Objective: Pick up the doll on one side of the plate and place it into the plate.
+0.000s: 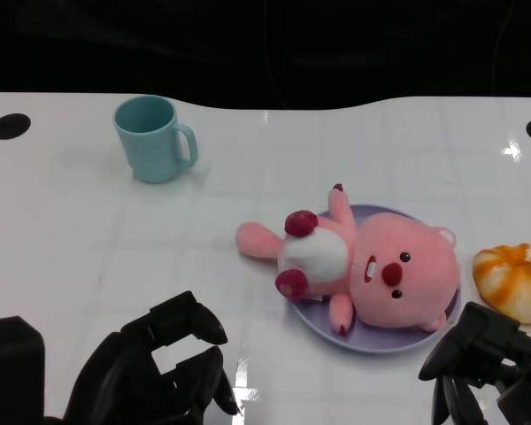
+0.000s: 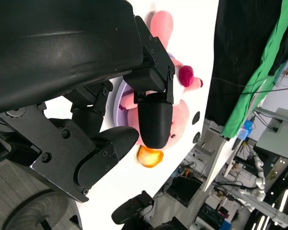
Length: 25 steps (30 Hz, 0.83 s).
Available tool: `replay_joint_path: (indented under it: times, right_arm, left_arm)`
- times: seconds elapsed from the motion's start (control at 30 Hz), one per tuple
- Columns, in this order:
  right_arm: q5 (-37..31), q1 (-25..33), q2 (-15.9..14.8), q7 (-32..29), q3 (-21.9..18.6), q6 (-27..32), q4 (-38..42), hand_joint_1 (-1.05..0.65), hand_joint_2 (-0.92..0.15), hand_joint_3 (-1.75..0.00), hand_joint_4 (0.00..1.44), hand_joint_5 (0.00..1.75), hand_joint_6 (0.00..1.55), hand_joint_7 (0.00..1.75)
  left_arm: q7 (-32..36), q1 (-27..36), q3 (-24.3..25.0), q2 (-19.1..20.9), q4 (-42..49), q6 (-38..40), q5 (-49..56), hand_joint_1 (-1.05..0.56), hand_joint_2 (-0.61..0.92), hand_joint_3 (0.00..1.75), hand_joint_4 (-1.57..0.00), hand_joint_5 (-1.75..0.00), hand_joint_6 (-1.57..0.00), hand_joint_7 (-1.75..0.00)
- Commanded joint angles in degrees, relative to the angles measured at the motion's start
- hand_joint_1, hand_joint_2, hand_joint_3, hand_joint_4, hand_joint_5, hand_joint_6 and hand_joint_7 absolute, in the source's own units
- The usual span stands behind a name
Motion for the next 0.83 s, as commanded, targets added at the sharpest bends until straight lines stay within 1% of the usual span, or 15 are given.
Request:
replay_joint_path:
  times: [0.03, 0.2, 0.33, 0.53, 0.83]
  right_arm:
    - [0.66, 0.38, -0.84, 0.02, -0.71, 0.45, -0.57, -0.33, -0.48, -1.31, 0.68, 1.75, 0.6, 1.5]
    - [0.46, 0.63, -0.81, -0.16, -0.76, 0.97, -0.84, -0.32, -0.46, -1.35, 0.7, 1.75, 0.61, 1.5]
    - [0.68, 0.39, -0.73, 0.33, -0.74, -0.26, 0.03, -0.32, -0.46, -1.35, 0.7, 1.75, 0.61, 1.5]
    - [0.41, 0.37, -0.62, 0.26, -0.82, -0.17, 0.21, -0.31, -0.46, -1.34, 0.7, 1.75, 0.61, 1.5]
    - [0.16, 0.3, -0.45, -0.08, -0.62, 0.32, -0.02, -0.28, -0.42, -1.4, 0.72, 1.75, 0.62, 1.5]
  left_arm:
    - [-0.85, -0.49, 0.45, 0.88, 0.8, -1.13, 1.06, -0.23, 0.42, 1.29, -0.78, -1.75, -0.66, -1.57]
    - [-1.51, -0.82, -0.08, 1.73, 2.34, -2.64, 3.59, -0.21, 0.39, 1.34, -0.78, -1.75, -0.68, -1.54]
    - [-2.03, -1.37, -0.16, 1.96, 4.12, -3.81, 4.64, -0.24, 0.39, 1.32, -0.76, -1.75, -0.68, -1.52]
    - [-2.81, -1.51, -0.23, 1.93, 5.03, -4.97, 5.79, -0.23, 0.4, 1.32, -0.76, -1.75, -0.69, -1.51]
    - [-3.46, -1.32, -0.2, 2.09, 5.13, -5.19, 6.45, -0.23, 0.38, 1.34, -0.76, -1.75, -0.7, -1.51]
